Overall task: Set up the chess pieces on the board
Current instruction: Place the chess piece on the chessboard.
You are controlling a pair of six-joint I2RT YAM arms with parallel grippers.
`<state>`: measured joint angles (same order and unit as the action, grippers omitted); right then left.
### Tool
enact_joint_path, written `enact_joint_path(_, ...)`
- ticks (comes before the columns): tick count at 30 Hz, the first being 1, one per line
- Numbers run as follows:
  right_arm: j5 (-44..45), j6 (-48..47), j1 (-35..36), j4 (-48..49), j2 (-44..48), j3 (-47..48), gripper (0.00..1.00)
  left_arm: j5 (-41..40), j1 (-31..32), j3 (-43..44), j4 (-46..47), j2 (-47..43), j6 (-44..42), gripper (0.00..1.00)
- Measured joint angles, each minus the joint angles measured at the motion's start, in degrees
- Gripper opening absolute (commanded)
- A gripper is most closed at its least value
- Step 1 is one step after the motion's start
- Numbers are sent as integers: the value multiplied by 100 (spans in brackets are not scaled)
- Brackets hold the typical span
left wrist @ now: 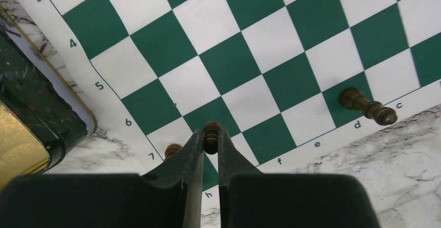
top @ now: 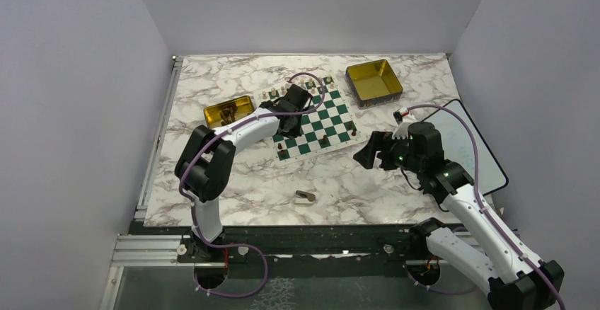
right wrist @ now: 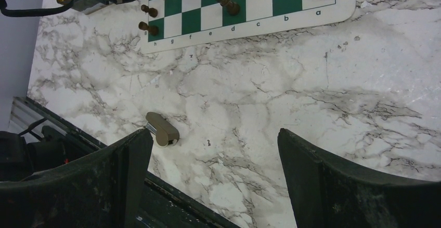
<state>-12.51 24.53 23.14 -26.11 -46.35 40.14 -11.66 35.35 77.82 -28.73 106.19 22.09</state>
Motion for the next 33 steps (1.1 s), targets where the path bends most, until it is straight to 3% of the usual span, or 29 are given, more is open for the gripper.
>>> enact_joint_path(33, 0, 2, 0, -22, 15, 0, 95, -11, 2, -210, 140, 173, 37, 12)
